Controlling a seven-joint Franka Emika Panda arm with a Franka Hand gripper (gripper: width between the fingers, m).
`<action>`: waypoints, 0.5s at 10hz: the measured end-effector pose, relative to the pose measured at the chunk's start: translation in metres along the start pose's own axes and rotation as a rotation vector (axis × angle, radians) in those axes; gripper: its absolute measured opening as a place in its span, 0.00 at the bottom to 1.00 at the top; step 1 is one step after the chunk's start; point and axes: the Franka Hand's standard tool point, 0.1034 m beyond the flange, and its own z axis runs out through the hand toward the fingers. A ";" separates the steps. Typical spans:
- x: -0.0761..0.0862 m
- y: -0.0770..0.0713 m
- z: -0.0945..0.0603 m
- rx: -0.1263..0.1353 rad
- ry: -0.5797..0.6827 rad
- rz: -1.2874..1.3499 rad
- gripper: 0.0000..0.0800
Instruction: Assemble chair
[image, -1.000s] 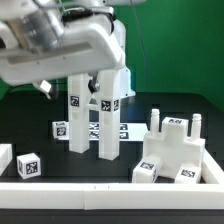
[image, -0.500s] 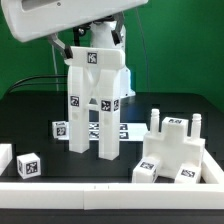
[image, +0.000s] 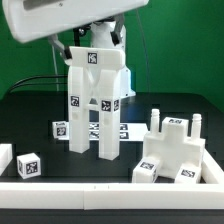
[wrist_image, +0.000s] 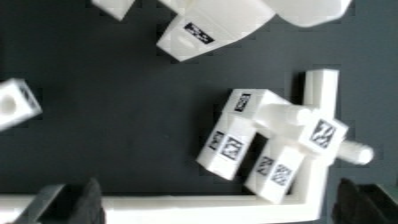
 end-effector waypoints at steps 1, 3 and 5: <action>-0.007 -0.003 0.004 -0.001 -0.003 -0.106 0.81; -0.011 -0.001 0.002 0.020 0.067 -0.009 0.81; -0.012 0.000 0.004 0.018 0.061 -0.017 0.81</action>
Offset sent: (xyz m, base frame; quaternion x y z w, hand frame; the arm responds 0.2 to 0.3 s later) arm 0.0000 0.0000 0.0000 0.0000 0.0000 0.0000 1.0000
